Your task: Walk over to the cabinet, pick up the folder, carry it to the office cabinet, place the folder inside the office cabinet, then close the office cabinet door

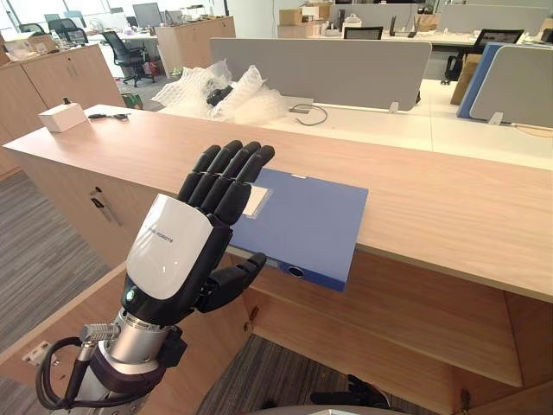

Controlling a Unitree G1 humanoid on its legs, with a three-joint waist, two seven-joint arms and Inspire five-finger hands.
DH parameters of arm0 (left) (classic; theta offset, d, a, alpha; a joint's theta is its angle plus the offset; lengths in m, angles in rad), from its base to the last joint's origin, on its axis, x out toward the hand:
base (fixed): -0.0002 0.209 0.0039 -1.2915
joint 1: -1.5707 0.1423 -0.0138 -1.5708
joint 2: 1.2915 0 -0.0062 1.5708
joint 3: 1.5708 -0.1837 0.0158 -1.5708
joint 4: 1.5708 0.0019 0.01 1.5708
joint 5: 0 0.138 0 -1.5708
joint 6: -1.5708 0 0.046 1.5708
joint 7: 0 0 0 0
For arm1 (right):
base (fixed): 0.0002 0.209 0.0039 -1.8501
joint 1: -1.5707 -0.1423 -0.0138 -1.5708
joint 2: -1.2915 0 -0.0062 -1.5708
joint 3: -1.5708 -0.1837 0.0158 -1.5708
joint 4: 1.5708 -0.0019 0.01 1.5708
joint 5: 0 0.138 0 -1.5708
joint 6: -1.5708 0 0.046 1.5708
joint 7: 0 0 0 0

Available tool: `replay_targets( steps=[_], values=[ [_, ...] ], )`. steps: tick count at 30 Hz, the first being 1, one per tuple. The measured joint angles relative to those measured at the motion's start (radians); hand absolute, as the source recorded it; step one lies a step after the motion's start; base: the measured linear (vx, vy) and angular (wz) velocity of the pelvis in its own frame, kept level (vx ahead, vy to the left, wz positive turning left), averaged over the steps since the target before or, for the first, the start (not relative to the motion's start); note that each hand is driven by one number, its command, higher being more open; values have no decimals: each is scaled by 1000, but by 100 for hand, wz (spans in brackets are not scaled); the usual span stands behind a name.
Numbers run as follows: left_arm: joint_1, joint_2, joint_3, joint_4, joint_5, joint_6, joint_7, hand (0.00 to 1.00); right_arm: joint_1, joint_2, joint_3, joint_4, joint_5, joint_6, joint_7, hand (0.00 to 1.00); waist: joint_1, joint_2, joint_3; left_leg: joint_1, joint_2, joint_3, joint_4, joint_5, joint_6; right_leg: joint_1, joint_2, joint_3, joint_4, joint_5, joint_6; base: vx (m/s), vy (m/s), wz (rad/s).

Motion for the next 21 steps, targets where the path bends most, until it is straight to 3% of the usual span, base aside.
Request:
replay_targets(
  steps=[21],
  values=[
    [-4, 83, -46, 138, 0, -15, -43, 100, -14, -13, 4, 22, 0, -8, 3, 100, -9, 10, -1, 7, 18, 39, -15, 4, -14, -11, 9, 43, -18, 0, 2, -10, 4, -5]
  ],
)
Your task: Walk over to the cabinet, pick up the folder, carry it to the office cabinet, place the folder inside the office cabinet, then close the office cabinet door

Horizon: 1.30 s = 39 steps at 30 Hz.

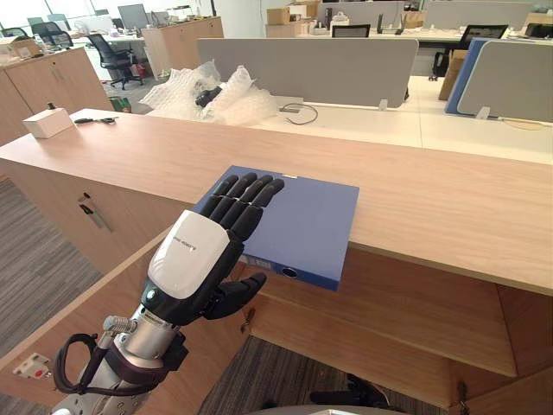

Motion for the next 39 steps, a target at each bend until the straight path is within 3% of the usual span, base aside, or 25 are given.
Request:
replay_targets(
  steps=[14, 22, 39],
  values=[
    [-15, 29, -70, 72, 14, 2, -12, 100, 18, -32, -5, 27, 0, -1, 0, 100, 0, 13, -21, -1, 23, 10, 0, 5, -13, -6, 21, 18, -3, 2, -4, -8, -4, -2],
    [-56, 32, -81, 112, 77, 21, 4, 100, 18, -33, 6, 35, -42, -1, 0, 100, -4, 10, -37, 3, 31, 27, -1, 5, -15, -9, 25, 35, -2, 5, -8, -23, 11, -6],
    [-186, 66, -216, 303, 169, 40, 24, 100, -4, -38, 112, 36, -116, -9, -2, 100, -19, 14, -52, 6, 45, 46, -4, 6, -21, -17, 36, 58, -4, 10, -16, -14, 3, -3]
  ],
)
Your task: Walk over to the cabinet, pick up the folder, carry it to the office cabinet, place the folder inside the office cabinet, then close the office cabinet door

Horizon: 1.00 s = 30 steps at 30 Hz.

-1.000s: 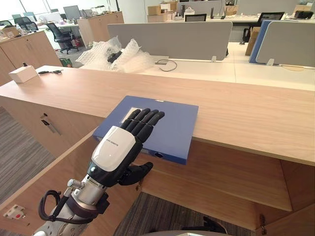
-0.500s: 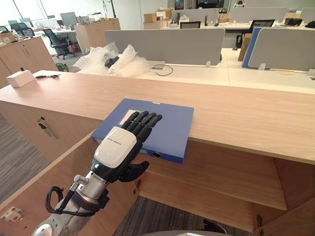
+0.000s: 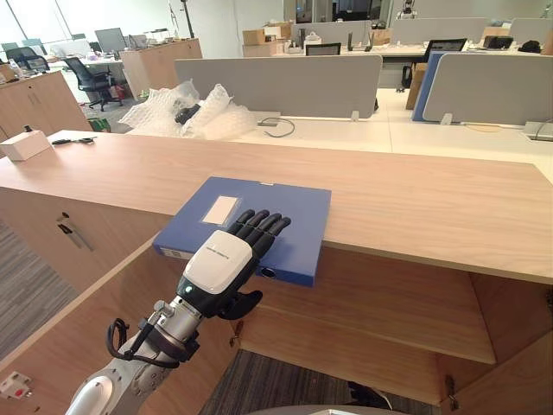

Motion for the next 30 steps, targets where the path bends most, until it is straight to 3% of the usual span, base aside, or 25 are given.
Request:
replay_targets(
  steps=[5, 6, 17, 26, 29, 30],
  values=[
    [-51, 0, -28, 67, 30, 6, 0, 100, -2, 1, 0, 0, 0, 0, -1, 100, -3, 1, -1, -1, 2, 12, 2, 1, -1, -7, -1, 11, 2, 2, 0, -12, 11, -7],
    [-62, -1, -33, 77, 30, 16, 3, 0, -2, 1, 0, 0, 0, 0, -1, 100, -5, 0, -1, 0, 2, 12, 3, 1, -1, -7, -1, 12, 2, 3, 0, 0, 0, 0],
    [-181, -13, -24, 121, 27, 50, 138, 0, -2, 8, 0, 0, 0, 1, -1, 100, -7, 3, 3, 28, 4, 8, -4, -1, -4, 25, 1, 10, -17, 4, 4, -26, 5, -1],
    [-243, -13, -17, 133, 63, 44, 156, 0, -9, 14, -1, -1, 0, 1, -1, 100, -16, -5, 9, 29, -1, 10, -4, -7, -11, 31, -2, 11, -26, 1, 8, 0, 0, 0],
    [-222, -72, -12, 108, 55, 66, 136, 0, -8, 14, -2, -1, 1, 1, -2, 100, -16, -9, 14, 30, 0, 10, -3, -8, -12, 35, -2, 13, -28, 2, 8, 0, 0, 0],
    [-195, -129, -1, 72, 35, 80, 112, 0, -8, 14, -5, -1, 3, 1, -2, 100, -16, -9, 14, 25, 0, 11, -3, -8, -12, 28, -1, 14, -27, 2, 8, 0, 0, 0]
  ],
)
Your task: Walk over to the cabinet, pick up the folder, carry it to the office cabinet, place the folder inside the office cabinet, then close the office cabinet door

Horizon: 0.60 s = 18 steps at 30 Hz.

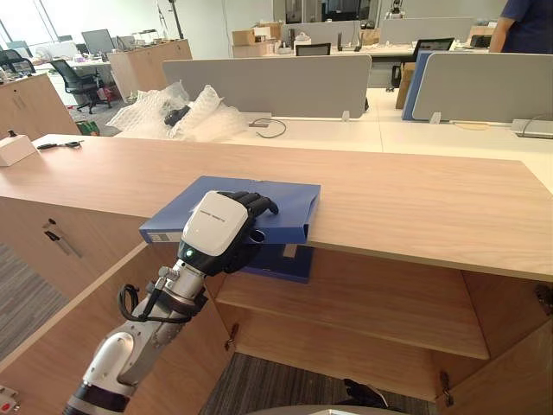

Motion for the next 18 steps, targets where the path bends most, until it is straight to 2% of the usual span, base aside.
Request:
replay_targets(
  steps=[3, 5, 7, 10, 11, 13, 14, 18],
  values=[
    [72, -146, 28, -88, -170, -2, -53, 0, 4, 2, -68, 3, 15, 2, -3, 100, 0, 0, 1, -5, 1, 3, 0, 0, 0, -8, 0, 5, 2, 1, -1, -2, 5, -2],
    [94, -224, 52, -131, -303, -8, -50, 0, 5, 3, -102, 15, 54, 3, -6, 100, 1, 0, 1, -5, 3, 6, 0, 0, 0, -12, 2, 11, 6, 2, -2, -13, 13, -7],
    [107, -300, 78, -185, -523, -13, -27, 0, 14, -9, -122, 21, 117, 5, -16, 100, -1, 5, 0, -4, 8, 16, 1, 0, 0, -18, 3, 22, 12, 3, -4, -27, 17, -12],
    [116, -346, 88, -225, -710, -30, -14, 0, 27, -15, -123, 18, 160, 5, -29, 100, 0, 4, 1, -3, 15, 26, 0, 0, 0, -25, 8, 32, 17, 6, -6, -45, 15, -15],
    [128, -367, 83, -233, -869, -46, -24, 0, 36, -15, -122, -2, 201, 4, -41, 100, -1, 4, 1, -8, 23, 39, 0, 0, 0, -38, 14, 49, 19, 11, -8, -56, 18, -22],
    [133, -378, 81, -233, -948, -46, -36, 0, 53, -13, -120, -35, 235, 1, -51, 100, -5, 2, 2, -11, 27, 47, 0, 0, 1, -45, 17, 57, 18, 16, -7, -64, 20, -21],
    [153, -385, 83, -238, -1062, -49, -63, 0, 92, 1, -122, -131, 289, 0, -70, 100, -27, 1, 8, -11, 32, 57, 0, 0, 2, -52, 20, 69, 18, 20, -7, -66, 20, -20],
    [157, -388, 123, -245, -1214, -49, -93, 0, 187, 43, -125, -409, 334, -3, -120, 100, -58, 1, 18, -12, 40, 85, 0, -5, 5, -68, 26, 98, 17, 27, -7, -44, 12, -24]
  ],
)
